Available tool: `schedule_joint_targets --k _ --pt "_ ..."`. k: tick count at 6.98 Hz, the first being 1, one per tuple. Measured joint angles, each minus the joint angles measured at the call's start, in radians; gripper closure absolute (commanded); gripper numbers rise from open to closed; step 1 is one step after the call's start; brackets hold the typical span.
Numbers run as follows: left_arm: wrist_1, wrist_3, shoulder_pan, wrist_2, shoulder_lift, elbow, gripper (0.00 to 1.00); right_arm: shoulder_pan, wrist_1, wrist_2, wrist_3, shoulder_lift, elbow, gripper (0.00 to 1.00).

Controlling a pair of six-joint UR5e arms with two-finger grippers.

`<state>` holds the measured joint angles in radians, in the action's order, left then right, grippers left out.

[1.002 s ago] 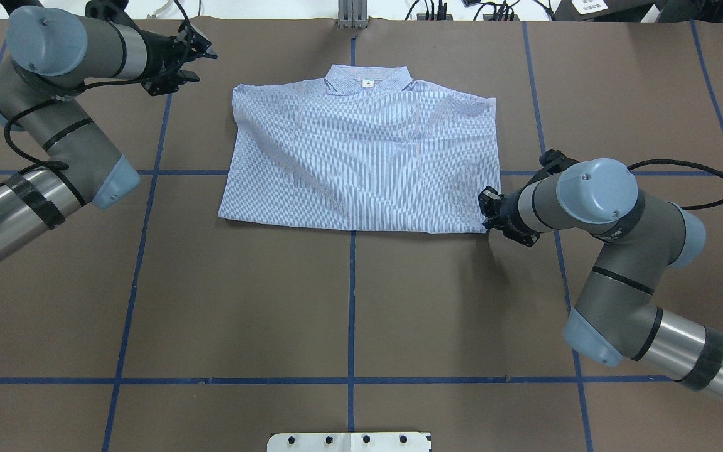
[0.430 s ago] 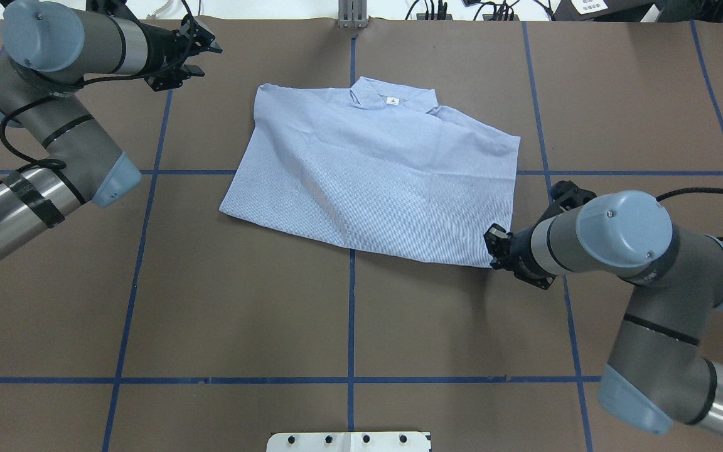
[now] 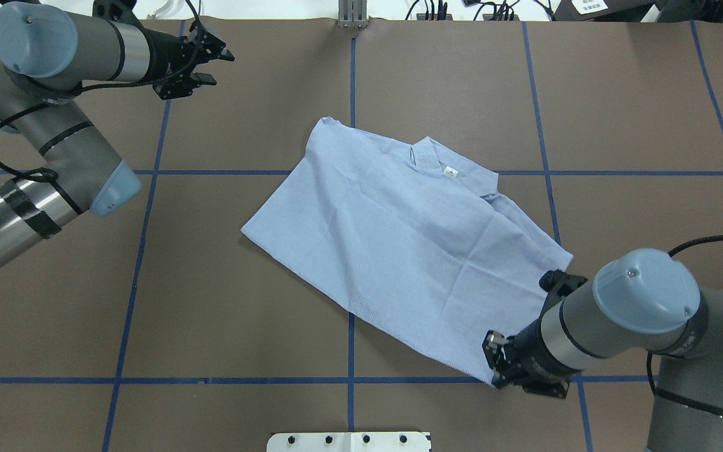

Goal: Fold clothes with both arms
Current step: 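Grasp the folded shirt edge with the right gripper and drag it toward the robot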

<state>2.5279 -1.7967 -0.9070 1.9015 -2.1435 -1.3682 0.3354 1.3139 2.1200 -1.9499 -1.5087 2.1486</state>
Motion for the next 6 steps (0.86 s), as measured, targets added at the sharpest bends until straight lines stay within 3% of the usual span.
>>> schedule_joint_targets --k 1,3,4,6 --pt "0.000 -0.002 0.008 0.018 0.026 -0.032 0.36 -0.074 0.001 0.041 -0.018 -0.012 0.009 0.00" --pt "-0.023 -0.004 0.033 0.030 0.049 -0.067 0.29 -0.177 0.000 0.034 -0.101 -0.016 0.023 0.00" --pt "-0.063 -0.012 0.068 0.028 0.075 -0.113 0.28 -0.152 -0.001 0.013 -0.122 -0.014 0.047 0.00" --pt "-0.103 -0.085 0.187 -0.024 0.196 -0.265 0.26 0.035 -0.001 0.002 -0.130 0.037 0.059 0.00"
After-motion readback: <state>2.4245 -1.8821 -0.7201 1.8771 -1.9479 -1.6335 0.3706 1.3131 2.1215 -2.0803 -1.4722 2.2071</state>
